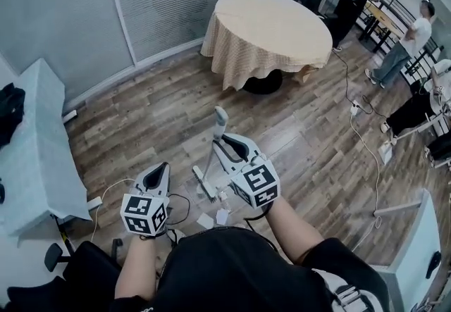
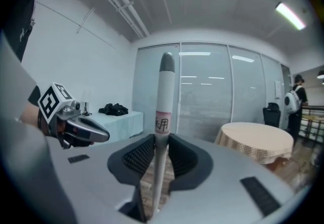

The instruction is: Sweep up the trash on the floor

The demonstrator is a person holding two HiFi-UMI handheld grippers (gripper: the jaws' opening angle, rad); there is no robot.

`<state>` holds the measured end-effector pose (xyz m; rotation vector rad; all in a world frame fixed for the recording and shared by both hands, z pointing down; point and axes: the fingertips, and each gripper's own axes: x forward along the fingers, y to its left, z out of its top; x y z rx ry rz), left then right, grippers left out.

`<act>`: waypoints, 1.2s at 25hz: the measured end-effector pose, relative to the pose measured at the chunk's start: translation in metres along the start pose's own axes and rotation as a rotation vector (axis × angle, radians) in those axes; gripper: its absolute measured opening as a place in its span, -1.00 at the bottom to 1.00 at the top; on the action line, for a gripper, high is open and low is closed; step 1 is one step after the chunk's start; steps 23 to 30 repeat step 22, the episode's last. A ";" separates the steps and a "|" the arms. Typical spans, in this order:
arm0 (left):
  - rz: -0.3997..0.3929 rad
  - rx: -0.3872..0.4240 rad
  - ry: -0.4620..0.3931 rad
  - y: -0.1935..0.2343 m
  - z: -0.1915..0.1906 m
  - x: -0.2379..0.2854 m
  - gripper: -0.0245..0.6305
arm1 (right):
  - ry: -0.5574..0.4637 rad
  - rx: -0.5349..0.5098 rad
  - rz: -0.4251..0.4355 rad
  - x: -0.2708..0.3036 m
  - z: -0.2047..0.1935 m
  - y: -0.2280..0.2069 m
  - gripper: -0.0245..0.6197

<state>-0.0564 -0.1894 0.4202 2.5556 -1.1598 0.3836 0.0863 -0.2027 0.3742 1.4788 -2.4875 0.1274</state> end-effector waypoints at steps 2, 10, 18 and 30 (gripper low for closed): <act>-0.018 0.010 -0.006 -0.006 0.005 0.007 -0.94 | -0.005 0.029 -0.035 -0.006 0.003 -0.007 -0.62; -0.070 0.059 -0.075 -0.028 0.032 0.024 -0.94 | -0.013 0.050 -0.101 -0.025 0.016 -0.019 -0.62; -0.090 0.063 -0.062 -0.047 0.034 0.036 -0.94 | -0.007 0.037 -0.129 -0.040 0.014 -0.039 -0.62; -0.088 0.066 -0.063 -0.049 0.035 0.040 -0.94 | -0.012 0.010 -0.128 -0.041 0.015 -0.044 -0.62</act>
